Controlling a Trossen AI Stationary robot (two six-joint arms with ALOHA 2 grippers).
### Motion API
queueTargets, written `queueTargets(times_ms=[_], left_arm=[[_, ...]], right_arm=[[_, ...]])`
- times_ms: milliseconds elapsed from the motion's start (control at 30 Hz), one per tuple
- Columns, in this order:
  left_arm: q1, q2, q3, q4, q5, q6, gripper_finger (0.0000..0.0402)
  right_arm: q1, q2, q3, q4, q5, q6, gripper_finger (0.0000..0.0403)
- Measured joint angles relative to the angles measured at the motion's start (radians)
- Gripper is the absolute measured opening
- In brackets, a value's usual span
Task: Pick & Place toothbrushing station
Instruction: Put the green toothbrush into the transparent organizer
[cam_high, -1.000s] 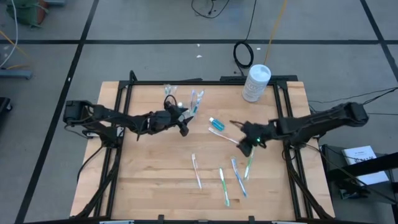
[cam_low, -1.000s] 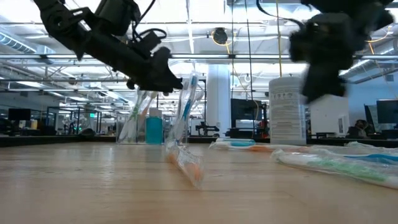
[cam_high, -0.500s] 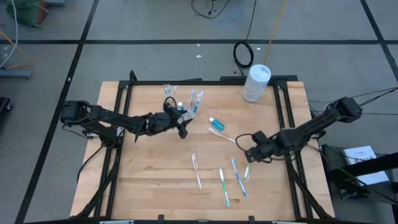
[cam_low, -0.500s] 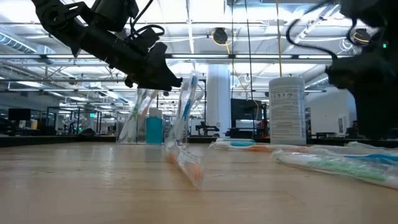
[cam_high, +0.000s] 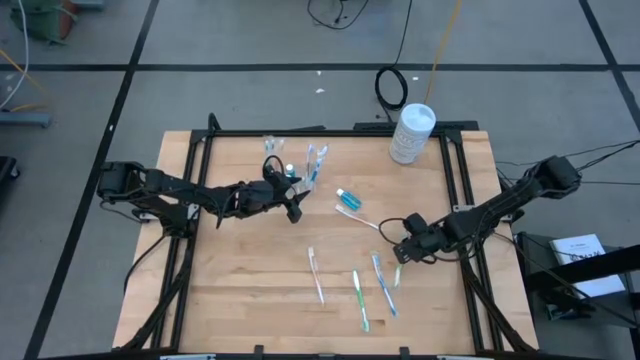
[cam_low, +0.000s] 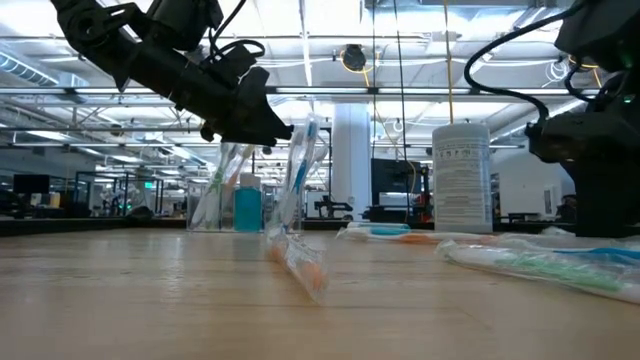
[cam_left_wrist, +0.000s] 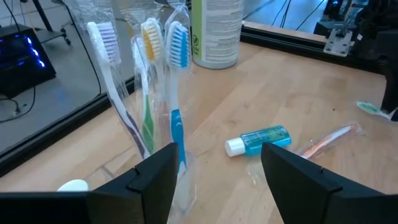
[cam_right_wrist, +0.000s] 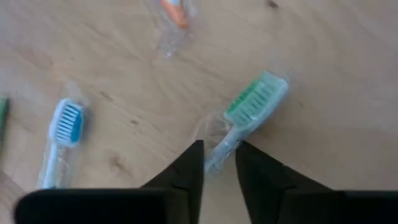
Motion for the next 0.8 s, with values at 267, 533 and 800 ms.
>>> queueTargets(times_ms=[267,533,800], left_arm=[[0.0,0.0,0.0,-0.001,0.0,-0.001,0.0237],[0.0,0.0,0.0,0.018,0.059,-0.025,0.0237],[0.0,0.0,-0.001,0.175,0.349,-0.035,0.0237]], right_arm=[[-0.012,-0.066,0.001,0.218,0.085,-0.172,0.0008],[-0.094,-0.155,0.003,0.641,0.2,-0.641,0.0002],[-0.222,-0.036,0.004,1.27,0.247,-1.329,0.0001]])
